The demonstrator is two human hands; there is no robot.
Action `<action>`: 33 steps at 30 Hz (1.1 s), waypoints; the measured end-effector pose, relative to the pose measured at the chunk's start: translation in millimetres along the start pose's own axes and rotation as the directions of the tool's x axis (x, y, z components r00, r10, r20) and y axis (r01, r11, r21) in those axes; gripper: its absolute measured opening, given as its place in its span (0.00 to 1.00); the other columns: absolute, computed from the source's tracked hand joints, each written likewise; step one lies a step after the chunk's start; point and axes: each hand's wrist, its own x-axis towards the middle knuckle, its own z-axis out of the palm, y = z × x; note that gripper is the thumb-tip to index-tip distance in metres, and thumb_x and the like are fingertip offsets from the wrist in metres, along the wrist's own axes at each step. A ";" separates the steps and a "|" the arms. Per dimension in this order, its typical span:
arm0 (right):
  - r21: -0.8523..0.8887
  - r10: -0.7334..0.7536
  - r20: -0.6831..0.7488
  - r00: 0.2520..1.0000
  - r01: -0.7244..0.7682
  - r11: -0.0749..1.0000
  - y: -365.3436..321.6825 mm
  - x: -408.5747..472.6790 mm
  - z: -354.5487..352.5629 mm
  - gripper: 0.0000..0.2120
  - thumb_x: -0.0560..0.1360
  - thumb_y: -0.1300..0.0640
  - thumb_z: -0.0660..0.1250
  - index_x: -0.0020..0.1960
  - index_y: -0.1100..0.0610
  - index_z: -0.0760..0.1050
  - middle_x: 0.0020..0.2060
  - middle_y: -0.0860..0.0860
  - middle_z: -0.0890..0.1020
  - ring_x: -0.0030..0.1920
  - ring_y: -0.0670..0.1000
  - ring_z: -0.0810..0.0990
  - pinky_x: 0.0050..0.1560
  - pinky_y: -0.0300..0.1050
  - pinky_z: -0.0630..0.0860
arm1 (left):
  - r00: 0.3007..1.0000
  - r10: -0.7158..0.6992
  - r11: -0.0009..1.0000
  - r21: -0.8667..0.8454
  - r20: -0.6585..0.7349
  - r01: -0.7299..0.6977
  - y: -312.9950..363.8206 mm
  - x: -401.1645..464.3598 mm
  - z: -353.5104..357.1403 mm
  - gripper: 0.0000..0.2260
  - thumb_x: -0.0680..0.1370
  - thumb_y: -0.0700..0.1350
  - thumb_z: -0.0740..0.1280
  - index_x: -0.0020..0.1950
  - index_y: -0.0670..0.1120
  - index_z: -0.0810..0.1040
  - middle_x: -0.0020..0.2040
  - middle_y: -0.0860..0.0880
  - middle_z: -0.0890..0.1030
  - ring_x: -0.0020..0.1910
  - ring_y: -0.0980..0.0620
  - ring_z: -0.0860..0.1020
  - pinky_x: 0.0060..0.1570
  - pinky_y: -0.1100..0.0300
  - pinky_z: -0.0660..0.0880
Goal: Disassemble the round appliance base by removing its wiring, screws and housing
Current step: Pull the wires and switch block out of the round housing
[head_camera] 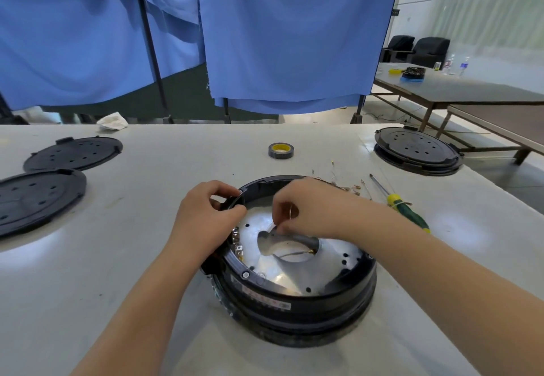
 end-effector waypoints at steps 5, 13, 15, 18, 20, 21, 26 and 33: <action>-0.078 0.086 0.205 0.975 -0.071 0.994 3.9 6.0 20.4 0.02 0.69 0.57 0.74 0.40 0.53 0.81 0.35 0.45 0.81 0.38 0.49 0.80 0.33 0.39 0.72 | 1.000 0.012 1.000 -0.003 0.007 -0.012 -2.2 0.4 0.2 0.08 0.68 0.42 0.71 0.41 0.55 0.81 0.36 0.54 0.79 0.30 0.63 0.76 0.30 0.66 0.69; -0.260 0.073 0.275 0.959 0.001 0.966 -0.5 2.7 26.2 0.05 0.71 0.60 0.68 0.44 0.54 0.82 0.39 0.51 0.83 0.39 0.53 0.79 0.32 0.42 0.69 | 1.000 0.003 1.000 -0.009 0.013 -0.003 -5.3 2.3 0.7 0.08 0.67 0.43 0.71 0.41 0.56 0.81 0.33 0.53 0.77 0.27 0.62 0.75 0.31 0.64 0.70; -0.315 0.076 0.293 0.953 0.021 0.949 -1.5 1.7 28.6 0.06 0.73 0.59 0.65 0.47 0.56 0.80 0.40 0.53 0.81 0.36 0.54 0.75 0.29 0.42 0.66 | 1.000 -0.002 1.000 -0.009 0.012 0.002 -5.8 2.5 0.9 0.08 0.67 0.43 0.71 0.41 0.57 0.81 0.33 0.53 0.77 0.27 0.62 0.75 0.31 0.63 0.70; -0.371 0.070 0.296 0.953 0.047 0.927 -3.6 -0.8 30.9 0.05 0.74 0.59 0.63 0.49 0.58 0.76 0.39 0.53 0.78 0.34 0.52 0.72 0.27 0.43 0.63 | 1.000 -0.008 1.000 -0.012 0.012 0.008 -6.3 2.5 0.9 0.08 0.67 0.43 0.71 0.41 0.57 0.81 0.33 0.53 0.78 0.26 0.61 0.76 0.30 0.64 0.70; -0.352 0.055 0.260 0.964 0.042 0.935 -4.6 -2.6 29.5 0.06 0.75 0.55 0.63 0.47 0.58 0.72 0.36 0.51 0.73 0.35 0.52 0.70 0.28 0.42 0.61 | 1.000 -0.004 1.000 -0.003 0.010 0.004 -6.1 2.3 0.9 0.08 0.67 0.43 0.71 0.41 0.57 0.81 0.34 0.53 0.78 0.27 0.60 0.76 0.30 0.64 0.70; -0.341 0.049 0.236 0.970 0.036 0.940 -5.5 -3.2 28.1 0.07 0.76 0.53 0.63 0.47 0.56 0.70 0.36 0.49 0.71 0.36 0.52 0.70 0.29 0.42 0.60 | 1.000 -0.004 1.000 -0.001 0.008 0.004 -6.0 2.1 1.0 0.08 0.67 0.43 0.71 0.41 0.57 0.81 0.34 0.53 0.78 0.27 0.60 0.76 0.31 0.64 0.70; -0.248 0.047 0.148 0.988 -0.009 0.969 -7.1 -2.2 19.6 0.10 0.76 0.58 0.61 0.54 0.54 0.77 0.49 0.52 0.81 0.49 0.54 0.78 0.44 0.46 0.75 | 1.000 -0.011 1.000 -0.010 0.013 0.011 -5.7 2.3 1.0 0.08 0.67 0.43 0.71 0.42 0.56 0.81 0.33 0.52 0.78 0.28 0.60 0.77 0.30 0.63 0.71; 0.159 0.125 -0.088 0.988 -0.110 0.981 19.6 -13.6 -12.3 0.08 0.76 0.58 0.65 0.44 0.47 0.79 0.41 0.42 0.81 0.45 0.45 0.79 0.48 0.37 0.76 | 1.000 -0.010 1.000 -0.022 0.020 0.011 -6.9 3.3 0.3 0.09 0.67 0.42 0.71 0.41 0.56 0.81 0.32 0.50 0.79 0.28 0.52 0.79 0.33 0.57 0.78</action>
